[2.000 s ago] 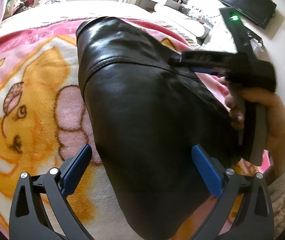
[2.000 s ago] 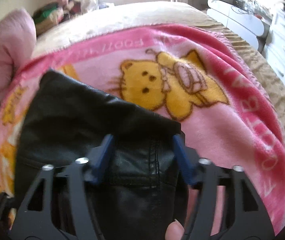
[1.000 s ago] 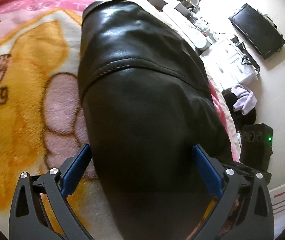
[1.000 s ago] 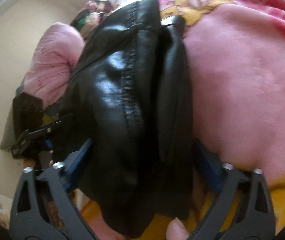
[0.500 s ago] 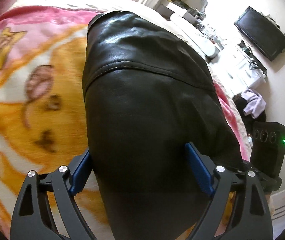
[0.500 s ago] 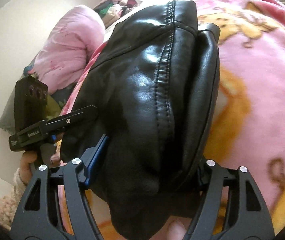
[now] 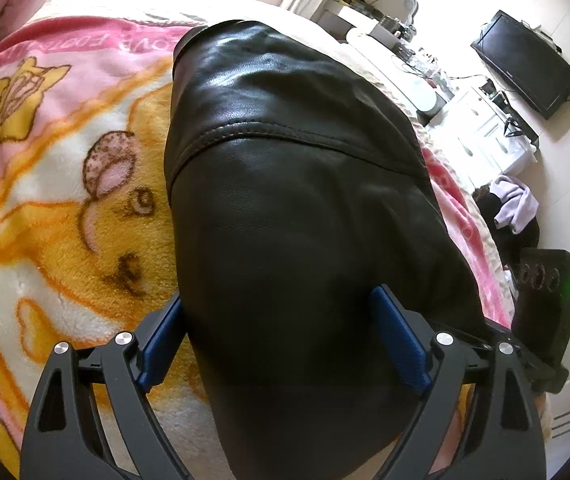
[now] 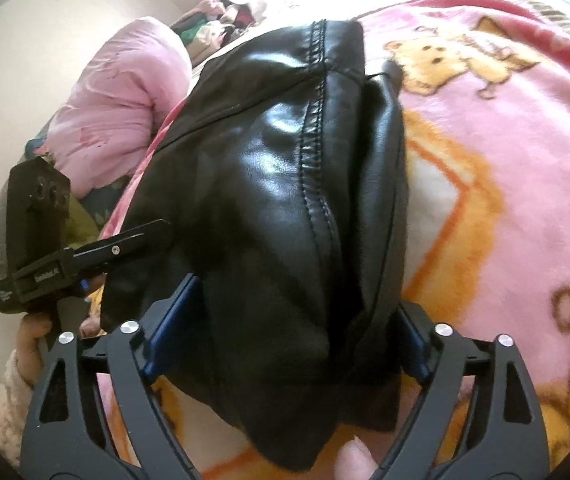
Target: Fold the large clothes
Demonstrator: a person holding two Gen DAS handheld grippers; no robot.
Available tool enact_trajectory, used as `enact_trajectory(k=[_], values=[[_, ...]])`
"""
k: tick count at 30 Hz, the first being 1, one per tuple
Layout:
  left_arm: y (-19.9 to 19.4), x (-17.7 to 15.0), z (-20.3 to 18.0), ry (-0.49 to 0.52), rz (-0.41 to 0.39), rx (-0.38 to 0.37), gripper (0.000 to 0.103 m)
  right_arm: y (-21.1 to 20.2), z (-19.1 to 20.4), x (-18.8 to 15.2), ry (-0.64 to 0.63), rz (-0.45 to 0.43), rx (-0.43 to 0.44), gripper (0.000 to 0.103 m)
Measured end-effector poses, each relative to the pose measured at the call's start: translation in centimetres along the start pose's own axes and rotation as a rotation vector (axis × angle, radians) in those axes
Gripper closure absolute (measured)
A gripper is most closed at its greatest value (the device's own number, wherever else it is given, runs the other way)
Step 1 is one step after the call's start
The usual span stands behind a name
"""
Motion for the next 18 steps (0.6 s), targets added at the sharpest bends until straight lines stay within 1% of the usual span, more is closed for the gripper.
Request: enact_trajectory(k=[3, 4, 7, 9, 10, 11, 13, 14, 18], values=[[-0.2, -0.1, 0.0, -0.004, -0.002, 0.003, 0.013, -1.4, -0.5, -0.7, -0.020, -0.029, -0.054, 0.018], [-0.3, -0.1, -0.1, -0.005, -0.003, 0.005, 0.012, -2.0, -0.3, -0.8, -0.036, -0.048, -0.085, 0.018], [-0.8, -0.3, -0.5, 0.005, -0.008, 0.025, 0.012, -3.5, -0.4, -1.3, -0.060, -0.089, -0.142, 0.018], [-1.2, -0.3, -0.6, 0.011, -0.012, 0.038, 0.012, -4.5, -0.3, -1.5, -0.064, -0.118, -0.164, 0.018], [-1.5, -0.4, -0.6, 0.015, -0.015, 0.045, 0.012, -5.1, -0.2, -1.7, -0.064, -0.136, -0.173, 0.012], [-2.0, -0.5, -0.8, 0.025, -0.025, 0.054, 0.012, -5.7, -0.3, -2.2, -0.062, -0.149, -0.185, 0.010], [-3.1, -0.6, -1.3, 0.048, -0.052, 0.063, 0.010, -6.7, 0.0, -2.5, -0.065, -0.179, -0.202, 0.010], [-4.0, -0.7, -1.7, 0.062, -0.069, 0.068, 0.007, -7.1, 0.1, -2.7, -0.069, -0.189, -0.210, 0.010], [-7.0, -1.7, -2.9, 0.090, -0.117, 0.084, 0.004, -8.8, 1.4, -3.6, -0.087, -0.236, -0.240, 0.009]])
Point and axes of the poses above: each gripper's, at about its wrist camera, not at the fingertips, and y roughly the way its jaws point, z to its left, x to its top, the point moved 6 cm from there along y, roughly the way its jaws point, and after that the axes turned 4 degrees about z, right-handed, at the moved point
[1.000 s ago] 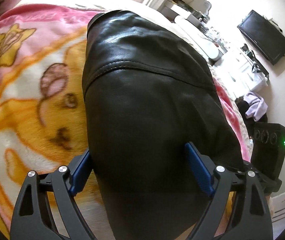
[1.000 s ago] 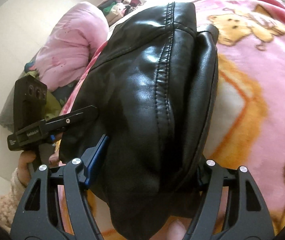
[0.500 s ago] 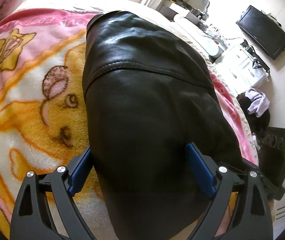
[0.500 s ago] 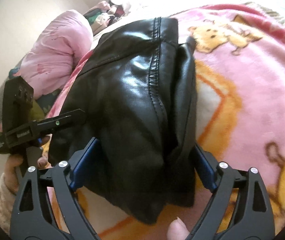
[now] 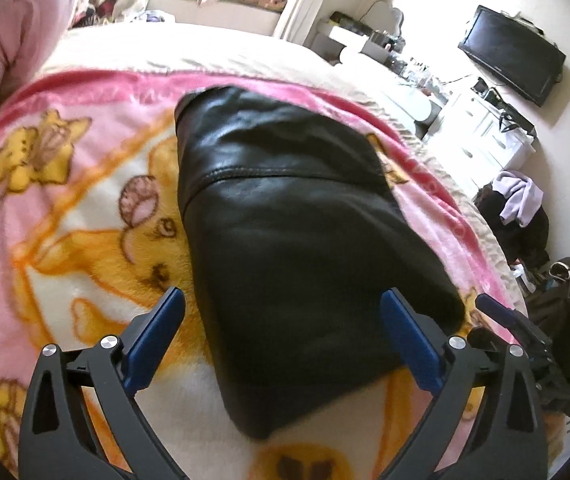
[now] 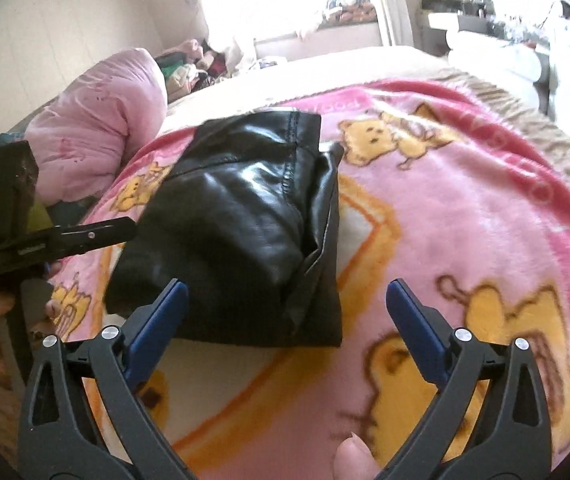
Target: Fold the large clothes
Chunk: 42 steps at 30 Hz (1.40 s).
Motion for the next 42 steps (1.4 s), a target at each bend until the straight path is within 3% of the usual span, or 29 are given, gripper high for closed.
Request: enact_trajectory(k=[7, 17, 42], values=[[-4.3, -3.8, -1.1, 0.041, -0.062, 0.055, 0.004, -3.8, 1.7, -2.5, -0.034, -0.077, -0.037, 0.009], [-5.6, -9.9, -0.6, 0.020, -0.079, 0.116, 0.004, -4.0, 2.3, -5.1, -0.105, -0.069, -0.154, 0.009], [-5.2, -10.4, 0.1, -0.006, -0.075, 0.172, 0.004, -4.2, 2.5, -5.9, -0.123, -0.061, -0.137, 0.009]])
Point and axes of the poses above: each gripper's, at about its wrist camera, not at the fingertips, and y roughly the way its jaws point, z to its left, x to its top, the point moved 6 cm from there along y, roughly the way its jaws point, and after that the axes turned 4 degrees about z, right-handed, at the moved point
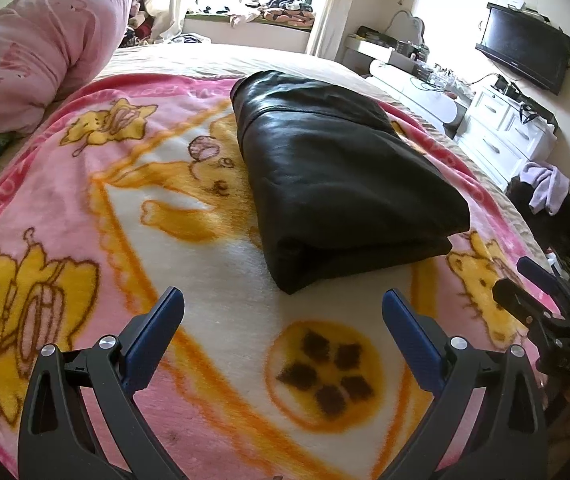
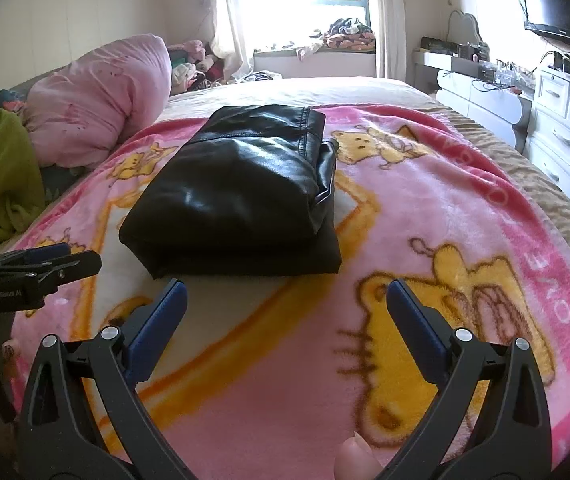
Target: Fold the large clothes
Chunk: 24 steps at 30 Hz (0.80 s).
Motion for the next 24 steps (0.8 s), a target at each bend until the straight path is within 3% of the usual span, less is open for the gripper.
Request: enact_trajectory(k=[24], values=[[-0.16, 0.07, 0.09, 0.015, 0.001, 0.040, 0.004, 0.07, -0.07, -0.12, 0.004, 0.001, -0.003, 0.009]])
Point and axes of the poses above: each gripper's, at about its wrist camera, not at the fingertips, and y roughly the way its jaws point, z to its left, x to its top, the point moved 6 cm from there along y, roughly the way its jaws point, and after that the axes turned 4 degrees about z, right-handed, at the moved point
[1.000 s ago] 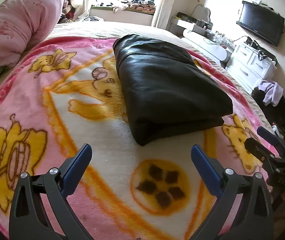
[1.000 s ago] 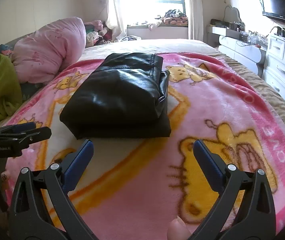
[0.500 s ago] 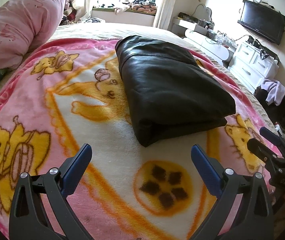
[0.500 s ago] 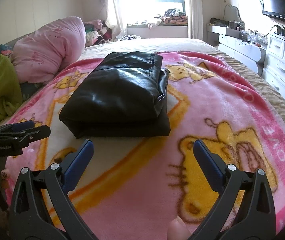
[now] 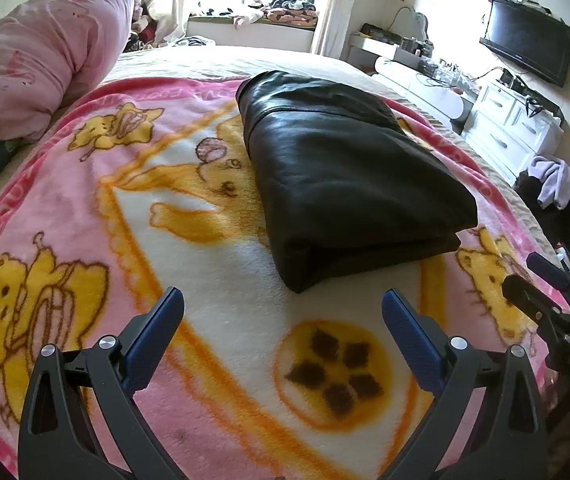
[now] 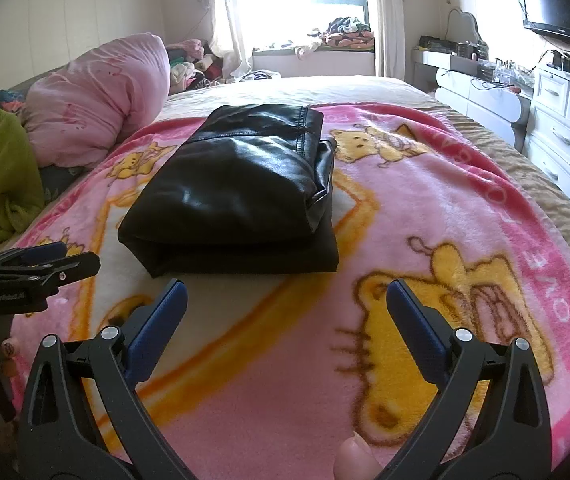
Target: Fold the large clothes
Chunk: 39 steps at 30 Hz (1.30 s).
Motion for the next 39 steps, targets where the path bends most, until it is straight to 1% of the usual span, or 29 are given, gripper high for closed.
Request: enact_trajectory(k=[20, 26, 30, 39], values=[[-0.1, -0.5, 0.0, 0.008, 0.017, -0.005, 0.004, 0.0, -0.2, -0.2, 0.005, -0.001, -0.007, 0.009], [-0.2, -0.6, 0.3, 0.001, 0.023, 0.028, 0.004, -0.3, -0.3, -0.4, 0.015, -0.004, -0.014, 0.009], [-0.2, -0.7, 0.8, -0.018, 0.037, 0.027, 0.004, -0.4, -0.3, -0.4, 0.015, -0.004, -0.014, 0.009], [-0.6, -0.4, 0.9, -0.019, 0.031, 0.030, 0.004, -0.5, -0.2, -0.4, 0.012, -0.002, -0.014, 0.009]])
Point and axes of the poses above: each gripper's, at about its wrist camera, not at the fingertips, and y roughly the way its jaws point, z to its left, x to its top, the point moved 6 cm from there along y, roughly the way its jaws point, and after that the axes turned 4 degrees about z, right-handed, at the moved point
